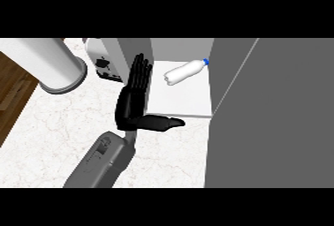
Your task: Pick up the bottled water, place it into the cabinet and close the cabinet
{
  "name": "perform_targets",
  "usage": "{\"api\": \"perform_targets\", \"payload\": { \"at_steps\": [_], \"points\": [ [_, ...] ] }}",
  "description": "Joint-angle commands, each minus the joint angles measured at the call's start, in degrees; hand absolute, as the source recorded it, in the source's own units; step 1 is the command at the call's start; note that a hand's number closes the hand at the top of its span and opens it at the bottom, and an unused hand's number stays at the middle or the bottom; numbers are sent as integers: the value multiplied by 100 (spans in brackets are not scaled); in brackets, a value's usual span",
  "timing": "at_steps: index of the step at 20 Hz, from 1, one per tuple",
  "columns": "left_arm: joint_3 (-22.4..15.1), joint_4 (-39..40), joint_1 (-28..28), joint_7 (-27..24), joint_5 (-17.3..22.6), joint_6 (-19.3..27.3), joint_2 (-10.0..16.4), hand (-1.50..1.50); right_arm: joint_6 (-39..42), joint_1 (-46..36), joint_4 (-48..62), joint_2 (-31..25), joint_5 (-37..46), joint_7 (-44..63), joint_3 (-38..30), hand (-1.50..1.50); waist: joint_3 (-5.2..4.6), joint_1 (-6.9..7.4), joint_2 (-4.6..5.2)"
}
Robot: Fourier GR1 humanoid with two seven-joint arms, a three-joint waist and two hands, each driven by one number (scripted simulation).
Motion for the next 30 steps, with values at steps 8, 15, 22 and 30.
{"api": "perform_targets", "payload": {
  "at_steps": [8, 15, 22, 30],
  "points": [
    [-1061, -4239, 2812, 1123, -166, 358, 1129, -150, 439, 86, -261, -577, 579, -26, 300, 150, -10, -127, 49],
    [-1017, -5305, 4364, 445, -203, 230, 1699, -150, 992, -13, -586, -1089, 1124, 288, 1073, 150, -20, -125, 61],
    [-376, -6266, 5474, 273, 153, 10, 2225, -150, 847, -36, -908, -973, 2003, 479, 2262, 150, -22, -139, 44],
    [275, -6445, 6489, -246, 920, -941, 2590, -150, 753, -550, -965, -623, 2223, 1140, 2694, 150, -29, -71, 79]
  ]
}}
